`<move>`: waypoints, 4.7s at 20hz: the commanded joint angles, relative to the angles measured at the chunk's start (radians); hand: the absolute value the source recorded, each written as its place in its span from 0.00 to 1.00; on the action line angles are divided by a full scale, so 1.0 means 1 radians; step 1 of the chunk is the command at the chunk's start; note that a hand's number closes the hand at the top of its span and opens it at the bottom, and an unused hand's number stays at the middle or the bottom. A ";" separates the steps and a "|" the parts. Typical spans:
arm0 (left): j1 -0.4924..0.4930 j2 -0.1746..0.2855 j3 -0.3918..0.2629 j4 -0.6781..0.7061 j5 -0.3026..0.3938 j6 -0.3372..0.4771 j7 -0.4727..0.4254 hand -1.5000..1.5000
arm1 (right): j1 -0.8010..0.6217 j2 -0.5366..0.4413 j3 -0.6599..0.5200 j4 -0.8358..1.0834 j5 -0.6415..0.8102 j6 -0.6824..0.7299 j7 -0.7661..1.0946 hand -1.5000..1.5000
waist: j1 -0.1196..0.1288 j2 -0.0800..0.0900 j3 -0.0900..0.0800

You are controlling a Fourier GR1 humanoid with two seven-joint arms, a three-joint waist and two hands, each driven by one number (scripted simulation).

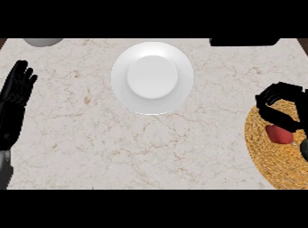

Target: Pick the squash from the placemat and place it in the plate

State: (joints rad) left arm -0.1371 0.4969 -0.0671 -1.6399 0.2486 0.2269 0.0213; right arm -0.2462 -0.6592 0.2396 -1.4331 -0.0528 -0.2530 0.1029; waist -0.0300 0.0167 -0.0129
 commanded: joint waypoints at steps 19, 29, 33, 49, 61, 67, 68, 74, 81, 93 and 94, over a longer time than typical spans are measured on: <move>-0.105 0.010 0.005 0.007 0.000 -0.119 0.075 0.50 | 0.246 -0.070 -0.148 -0.104 0.325 -0.384 0.256 0.00 | 0.021 -0.019 0.006; -0.133 -0.029 -0.023 0.004 -0.021 -0.095 0.098 0.50 | 0.256 -0.325 -0.072 -0.287 0.194 0.131 0.831 0.00 | 0.024 -0.020 0.007; -0.116 -0.069 -0.039 0.069 -0.071 -0.095 0.015 0.50 | 0.205 -0.325 -0.066 -0.334 0.143 0.235 0.975 0.00 | 0.028 -0.016 0.011; -0.111 -0.076 0.038 0.056 -0.071 -0.180 0.047 0.50 | 0.250 -0.234 -0.070 -0.172 0.276 0.300 1.018 0.00 | 0.026 -0.017 0.013; -0.171 -0.112 0.105 0.088 -0.099 -0.234 0.072 0.50 | 0.306 -0.112 -0.164 -0.076 0.327 0.368 0.877 0.00 | 0.021 -0.018 0.013; -0.190 -0.153 0.098 0.074 -0.132 -0.234 0.110 0.50 | 0.174 0.012 -0.130 0.144 0.461 0.350 0.840 0.00 | 0.031 -0.016 0.013; -0.089 -0.192 0.054 -0.036 -0.174 -0.179 0.113 0.50 | 0.208 -0.004 -0.127 0.117 0.466 0.366 0.867 0.00 | 0.033 -0.017 0.013; -0.164 -0.133 0.140 0.064 -0.117 -0.256 0.097 0.50 | 0.191 -0.016 -0.143 0.208 0.645 0.151 0.653 1.00 | 0.033 -0.015 0.014; -0.107 -0.151 0.136 0.046 -0.140 -0.264 0.067 0.50 | 0.400 0.117 0.045 -0.181 0.796 0.134 0.859 1.00 | 0.016 -0.020 0.011; -0.083 -0.179 0.116 -0.006 -0.179 -0.261 0.082 0.50 | 0.450 0.107 0.100 -0.677 1.052 0.163 0.943 1.00 | 0.021 -0.021 0.012; -0.100 -0.205 0.094 0.024 -0.192 -0.248 0.070 0.50 | 0.336 0.132 0.119 -0.683 1.065 0.214 0.971 1.00 | 0.028 -0.018 0.012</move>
State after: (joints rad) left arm -0.2398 0.3198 0.0535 -1.6310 0.0805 -0.0300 0.1115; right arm 0.1711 -0.5599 0.3224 -2.0038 0.9619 -0.0751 1.0215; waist -0.0079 -0.0037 -0.0020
